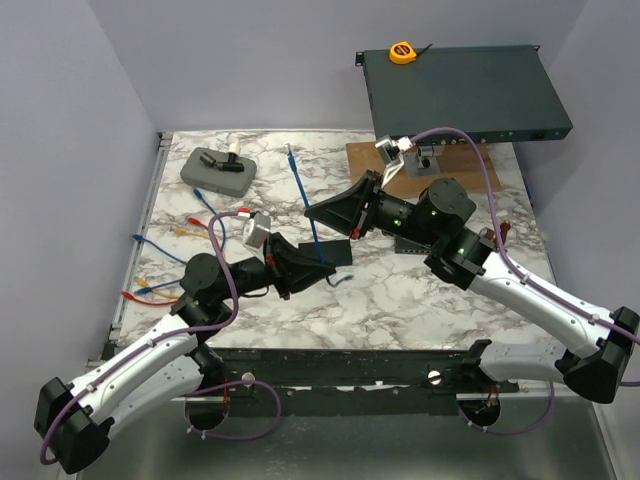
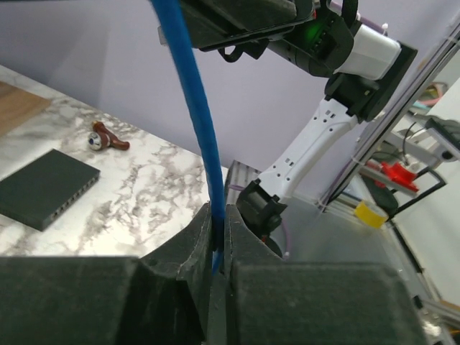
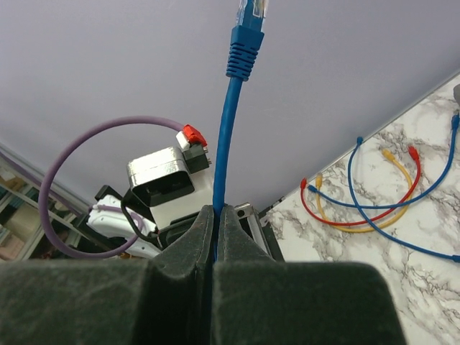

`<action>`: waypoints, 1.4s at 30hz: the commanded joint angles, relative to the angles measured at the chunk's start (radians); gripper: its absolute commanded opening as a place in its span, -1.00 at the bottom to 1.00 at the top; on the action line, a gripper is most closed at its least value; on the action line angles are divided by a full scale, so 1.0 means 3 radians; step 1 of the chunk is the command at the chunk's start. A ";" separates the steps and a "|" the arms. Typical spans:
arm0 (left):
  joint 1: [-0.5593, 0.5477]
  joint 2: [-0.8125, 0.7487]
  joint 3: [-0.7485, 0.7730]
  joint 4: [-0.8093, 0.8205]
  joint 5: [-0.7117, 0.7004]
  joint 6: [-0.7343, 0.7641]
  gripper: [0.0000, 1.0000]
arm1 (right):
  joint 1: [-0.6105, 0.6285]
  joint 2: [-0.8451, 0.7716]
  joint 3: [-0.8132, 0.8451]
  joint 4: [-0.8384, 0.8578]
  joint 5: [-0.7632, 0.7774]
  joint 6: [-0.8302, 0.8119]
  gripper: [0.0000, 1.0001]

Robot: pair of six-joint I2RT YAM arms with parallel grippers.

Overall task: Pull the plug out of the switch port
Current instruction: Place the connector at the center of the board.

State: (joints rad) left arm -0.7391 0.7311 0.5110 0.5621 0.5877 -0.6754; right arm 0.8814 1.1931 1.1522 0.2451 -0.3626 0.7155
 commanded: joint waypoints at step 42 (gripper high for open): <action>0.1064 0.1015 0.3090 -0.5531 -0.4040 0.1728 -1.00 | -0.0023 -0.1487 -0.0853 -0.1329 0.1548 -0.1149 0.86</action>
State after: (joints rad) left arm -0.4873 0.9016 1.5627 -0.9451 -0.5140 -0.2554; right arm 0.8768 0.7914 0.9386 -0.1825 0.0692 0.3996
